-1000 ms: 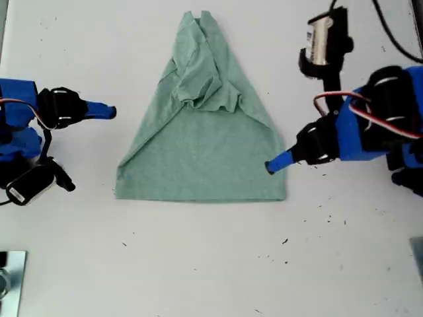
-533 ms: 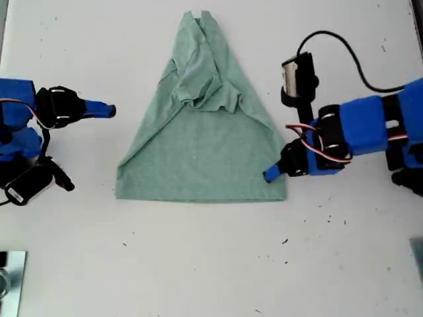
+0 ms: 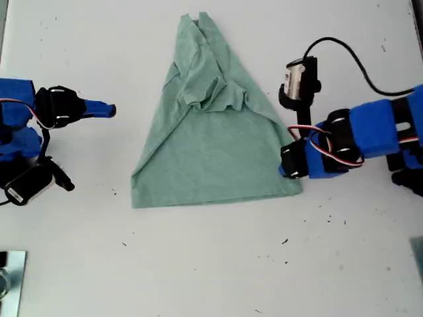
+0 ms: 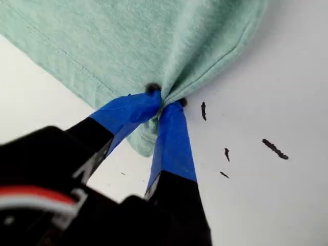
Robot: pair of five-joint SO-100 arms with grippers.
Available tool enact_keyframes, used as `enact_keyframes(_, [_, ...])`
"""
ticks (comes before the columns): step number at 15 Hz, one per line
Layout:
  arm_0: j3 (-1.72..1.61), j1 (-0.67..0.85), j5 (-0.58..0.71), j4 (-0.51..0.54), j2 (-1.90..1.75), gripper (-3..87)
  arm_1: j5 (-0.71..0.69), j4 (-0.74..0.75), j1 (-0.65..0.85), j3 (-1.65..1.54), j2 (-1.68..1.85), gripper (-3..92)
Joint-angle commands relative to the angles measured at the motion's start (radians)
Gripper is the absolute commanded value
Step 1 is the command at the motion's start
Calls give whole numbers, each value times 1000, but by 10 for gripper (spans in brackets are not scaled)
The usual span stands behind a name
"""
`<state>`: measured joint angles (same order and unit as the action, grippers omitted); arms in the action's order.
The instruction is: Fold t shirt
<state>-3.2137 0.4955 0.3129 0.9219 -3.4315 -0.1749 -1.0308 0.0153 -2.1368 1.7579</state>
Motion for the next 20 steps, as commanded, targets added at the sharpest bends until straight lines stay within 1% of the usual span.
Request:
enact_keyframes(1, [-12,-14,11,5,-9,-2,-46,-259,-12,92,74,16])
enact_keyframes(2, [-12,-14,11,5,-12,-2,-69,-387,-3,172,118,15])
enact_keyframes(4, [-14,-11,14,8,-20,-2,-100,-561,12,334,155,11])
enact_keyframes(5, [-14,-11,14,9,-21,-2,-100,-603,12,402,155,10])
enact_keyframes(8, [-14,-14,14,11,-23,-2,-87,-618,-14,574,110,10])
enact_keyframes(11, [-15,-11,14,11,-23,-2,-31,-600,-92,811,-117,10])
enact_keyframes(12, [-15,-11,14,11,-23,-2,-21,-565,-103,870,-192,9])
enact_keyframes(14, [-15,-11,14,11,-23,-2,-5,-414,-103,818,-275,8])
enact_keyframes(15, [-15,-12,14,11,-23,-2,-3,-351,-110,798,-295,152])
enact_keyframes(16, [-15,-15,14,11,-23,-2,3,-333,-118,790,-298,226])
enact_keyframes(18, [-15,-12,15,11,-26,-2,-11,-270,-121,744,-295,230])
enact_keyframes(20, [-15,-12,15,14,-34,-2,-20,-282,-124,749,-256,220])
